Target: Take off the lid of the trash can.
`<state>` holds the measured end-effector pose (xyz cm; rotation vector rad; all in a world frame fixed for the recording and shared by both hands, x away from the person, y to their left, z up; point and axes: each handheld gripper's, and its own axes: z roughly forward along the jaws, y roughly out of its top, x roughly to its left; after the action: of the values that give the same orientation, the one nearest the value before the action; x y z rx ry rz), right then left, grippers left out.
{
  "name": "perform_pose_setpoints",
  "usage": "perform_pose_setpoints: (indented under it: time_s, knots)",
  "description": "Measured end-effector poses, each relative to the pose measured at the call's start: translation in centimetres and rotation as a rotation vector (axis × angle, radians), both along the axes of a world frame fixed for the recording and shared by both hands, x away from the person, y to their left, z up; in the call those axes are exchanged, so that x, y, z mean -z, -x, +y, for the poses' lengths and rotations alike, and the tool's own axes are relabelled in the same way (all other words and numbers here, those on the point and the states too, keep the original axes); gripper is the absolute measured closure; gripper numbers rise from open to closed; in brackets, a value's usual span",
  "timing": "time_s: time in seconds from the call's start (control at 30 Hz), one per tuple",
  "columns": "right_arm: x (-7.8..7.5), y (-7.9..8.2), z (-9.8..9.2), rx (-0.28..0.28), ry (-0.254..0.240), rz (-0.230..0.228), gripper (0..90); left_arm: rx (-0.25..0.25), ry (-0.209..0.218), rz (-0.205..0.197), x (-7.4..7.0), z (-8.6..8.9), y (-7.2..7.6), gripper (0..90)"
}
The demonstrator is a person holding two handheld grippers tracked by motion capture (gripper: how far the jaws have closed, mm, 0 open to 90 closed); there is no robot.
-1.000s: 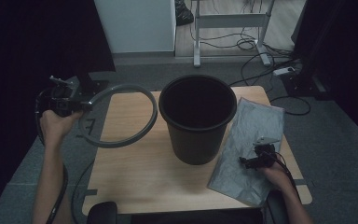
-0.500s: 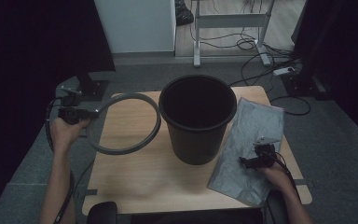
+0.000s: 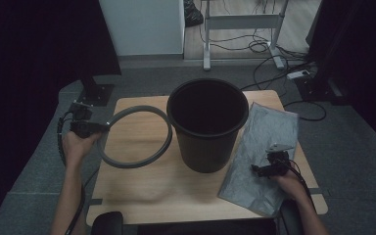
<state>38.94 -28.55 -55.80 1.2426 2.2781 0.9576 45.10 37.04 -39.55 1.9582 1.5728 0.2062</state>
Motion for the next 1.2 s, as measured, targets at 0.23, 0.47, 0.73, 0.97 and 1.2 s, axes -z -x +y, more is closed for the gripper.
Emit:
perform_pose_setpoints:
  time_s: [0.23, 0.47, 0.73, 0.97, 1.2]
  knots:
    - [0.0, 0.0, 0.0, 0.000, 0.000, 0.000, 0.0, -0.002, -0.004, 0.000, 1.4, -0.2, 0.0, 78.6]
    - [0.0, 0.0, 0.0, 0.000, 0.000, 0.000, 0.0, 0.001, -0.014, -0.001, 3.2, -0.5, 0.2, 78.6]
    - [0.0, 0.0, 0.0, 0.001, -0.001, 0.001, 0.0, -0.003, -0.025, 0.005, 5.3, -0.8, 0.3, 78.5]
    - [0.0, 0.0, 0.0, 0.000, 0.000, 0.000, 0.0, -0.014, -0.031, 0.008, 6.9, -1.0, 0.4, 78.5]
    - [0.0, 0.0, 0.0, 0.000, 0.000, 0.000, 0.0, -0.022, -0.039, 0.011, 8.5, -1.2, 0.6, 78.5]
